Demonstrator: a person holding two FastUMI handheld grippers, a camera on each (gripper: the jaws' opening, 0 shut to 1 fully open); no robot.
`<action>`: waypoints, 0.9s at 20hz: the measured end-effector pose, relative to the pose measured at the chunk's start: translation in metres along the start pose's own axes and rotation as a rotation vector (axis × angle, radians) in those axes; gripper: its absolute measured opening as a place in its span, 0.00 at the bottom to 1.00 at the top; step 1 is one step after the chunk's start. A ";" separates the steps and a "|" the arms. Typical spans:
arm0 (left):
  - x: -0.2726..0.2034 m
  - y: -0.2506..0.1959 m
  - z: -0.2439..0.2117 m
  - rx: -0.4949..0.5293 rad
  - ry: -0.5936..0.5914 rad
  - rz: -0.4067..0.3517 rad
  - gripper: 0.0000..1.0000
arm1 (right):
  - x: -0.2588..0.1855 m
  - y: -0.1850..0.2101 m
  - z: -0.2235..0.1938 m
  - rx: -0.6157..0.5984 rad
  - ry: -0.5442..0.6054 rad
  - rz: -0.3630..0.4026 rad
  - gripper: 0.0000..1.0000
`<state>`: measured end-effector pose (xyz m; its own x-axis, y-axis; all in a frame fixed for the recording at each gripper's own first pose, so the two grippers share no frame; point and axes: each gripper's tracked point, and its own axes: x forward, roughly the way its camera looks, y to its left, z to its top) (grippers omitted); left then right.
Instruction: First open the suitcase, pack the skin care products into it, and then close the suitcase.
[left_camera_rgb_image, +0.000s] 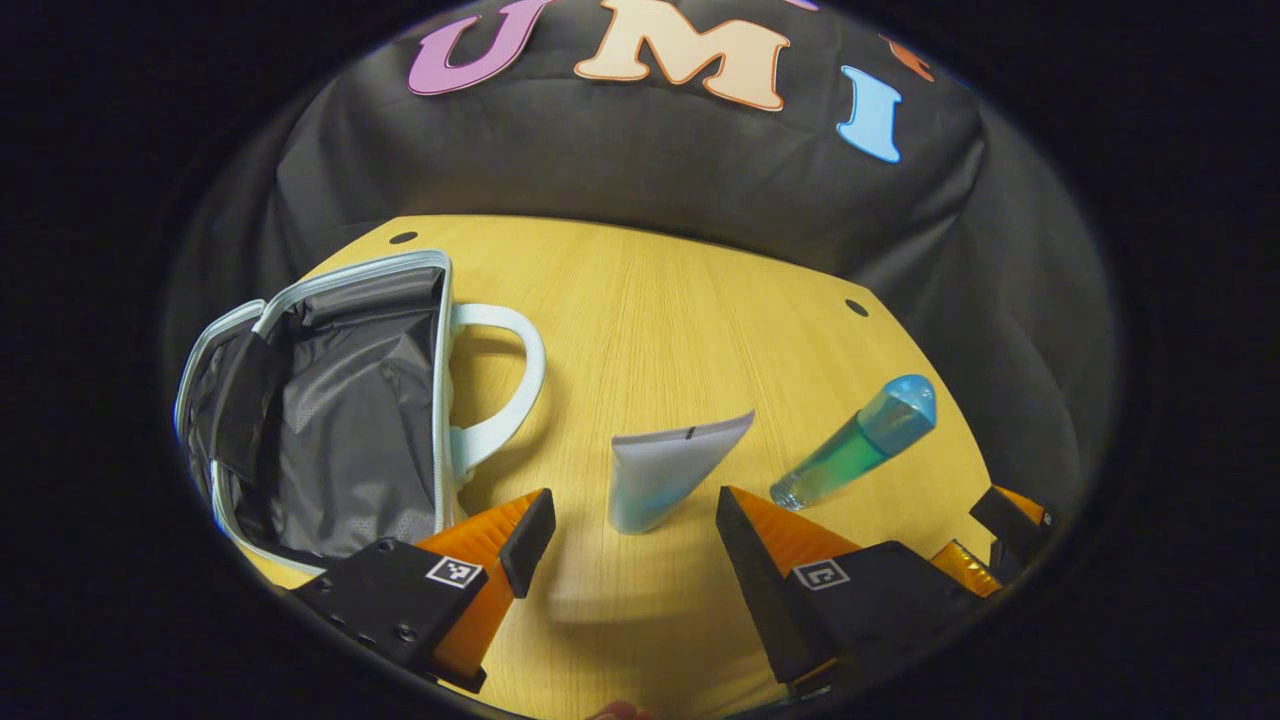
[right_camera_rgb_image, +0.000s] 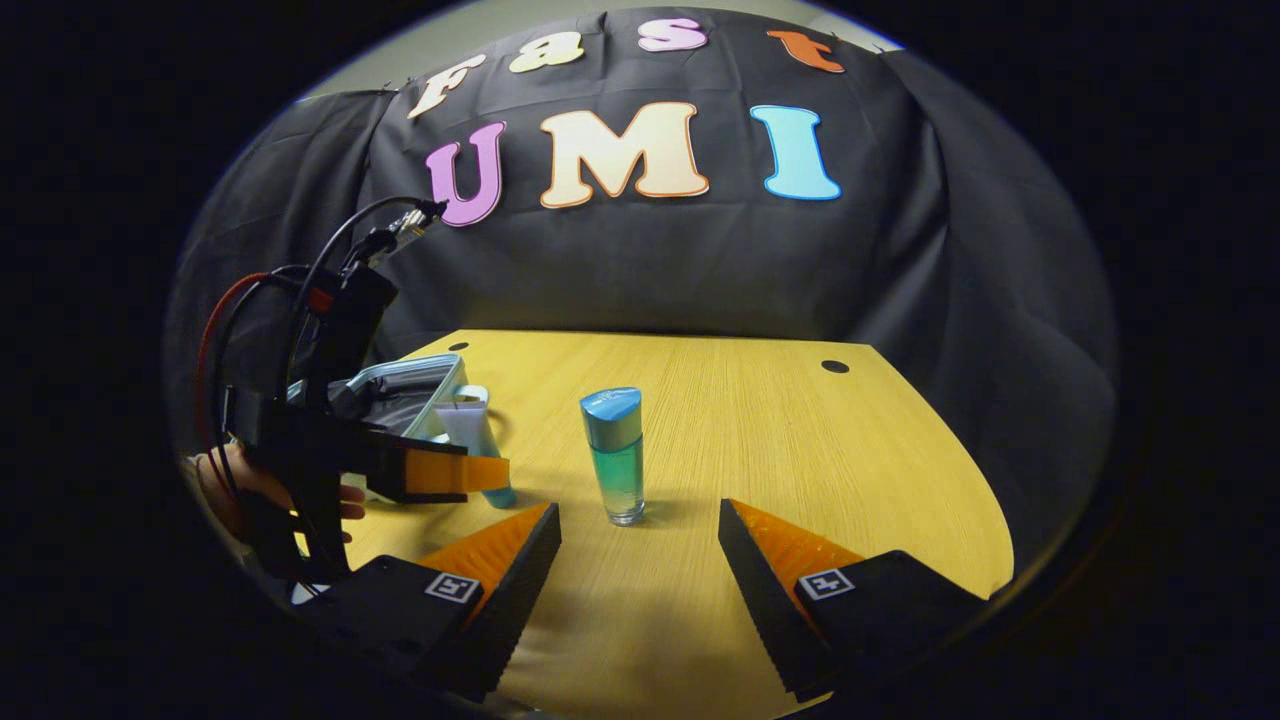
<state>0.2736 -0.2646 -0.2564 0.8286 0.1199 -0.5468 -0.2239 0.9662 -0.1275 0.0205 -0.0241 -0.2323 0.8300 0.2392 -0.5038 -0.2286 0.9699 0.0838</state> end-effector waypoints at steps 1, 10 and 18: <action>0.005 -0.001 -0.001 0.000 0.000 0.000 0.96 | 0.005 -0.001 0.000 0.001 0.001 0.003 0.99; 0.029 0.001 -0.007 0.049 0.031 0.020 0.42 | 0.056 0.011 -0.010 0.017 0.041 0.058 0.99; 0.009 0.003 0.012 -0.008 0.053 -0.013 0.37 | 0.094 0.025 -0.009 0.039 0.036 0.100 1.00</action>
<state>0.2869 -0.2575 -0.2520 0.8032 0.0953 -0.5880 -0.2180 0.9657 -0.1413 0.0883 0.0218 -0.2848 0.7852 0.3338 -0.5216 -0.2886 0.9425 0.1687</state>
